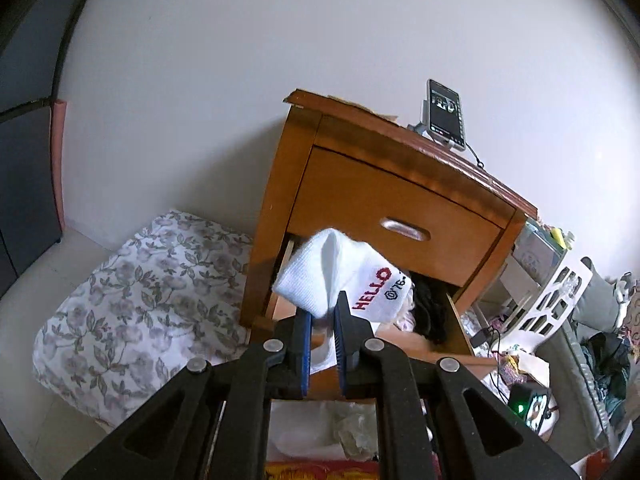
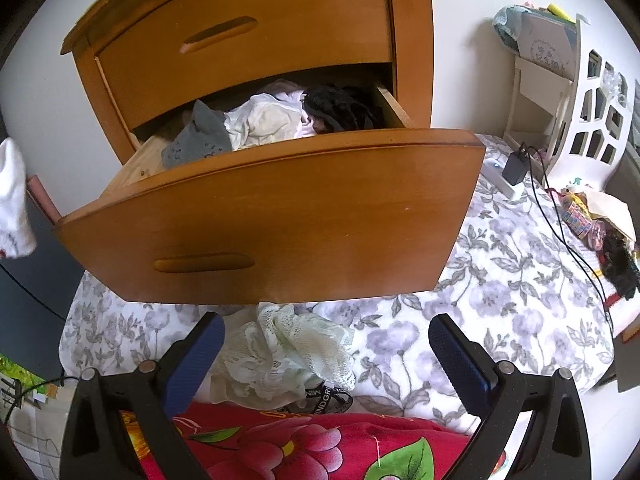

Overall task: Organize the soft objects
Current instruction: 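Lift the white HELLO cloth up out of the drawer with the left gripper, then lower the held cloth below the drawer front onto the bedspread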

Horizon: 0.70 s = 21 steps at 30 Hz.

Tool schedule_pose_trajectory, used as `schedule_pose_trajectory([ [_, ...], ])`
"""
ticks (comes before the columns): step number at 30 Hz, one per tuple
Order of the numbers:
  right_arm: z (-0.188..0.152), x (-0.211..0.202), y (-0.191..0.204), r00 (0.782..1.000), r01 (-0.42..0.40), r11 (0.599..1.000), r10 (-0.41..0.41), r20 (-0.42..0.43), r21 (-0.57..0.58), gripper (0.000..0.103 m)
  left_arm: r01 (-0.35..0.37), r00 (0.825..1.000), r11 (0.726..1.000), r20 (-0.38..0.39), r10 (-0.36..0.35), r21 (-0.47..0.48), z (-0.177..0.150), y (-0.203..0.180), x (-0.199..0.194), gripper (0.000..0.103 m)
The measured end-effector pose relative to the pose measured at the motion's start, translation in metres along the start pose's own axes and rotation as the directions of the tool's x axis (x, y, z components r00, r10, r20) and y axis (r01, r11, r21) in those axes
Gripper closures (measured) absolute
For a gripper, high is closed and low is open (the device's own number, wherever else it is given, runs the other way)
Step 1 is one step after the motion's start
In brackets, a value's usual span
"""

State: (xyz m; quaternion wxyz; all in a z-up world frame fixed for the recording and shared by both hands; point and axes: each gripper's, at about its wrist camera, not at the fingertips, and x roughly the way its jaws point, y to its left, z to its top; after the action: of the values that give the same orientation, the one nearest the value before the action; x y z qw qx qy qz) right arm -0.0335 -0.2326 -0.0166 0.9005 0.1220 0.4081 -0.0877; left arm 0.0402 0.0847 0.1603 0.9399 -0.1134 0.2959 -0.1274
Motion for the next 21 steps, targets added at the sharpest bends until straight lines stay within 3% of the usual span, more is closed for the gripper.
schedule_pose_trajectory([
  [10, 0.000, -0.001, 0.002, 1.000, 0.021, 1.000, -0.021, -0.001, -0.009, 0.000, 0.044, 0.990, 0.999, -0.135, -0.043, 0.006, -0.037, -0.001, 0.021, 0.093],
  [21, 0.000, -0.001, 0.001, 1.000, 0.019, 1.000, -0.019, 0.001, -0.006, 0.000, 0.067, 0.947, 0.995, -0.319, -0.041, 0.072, -0.084, -0.022, 0.075, 0.093],
])
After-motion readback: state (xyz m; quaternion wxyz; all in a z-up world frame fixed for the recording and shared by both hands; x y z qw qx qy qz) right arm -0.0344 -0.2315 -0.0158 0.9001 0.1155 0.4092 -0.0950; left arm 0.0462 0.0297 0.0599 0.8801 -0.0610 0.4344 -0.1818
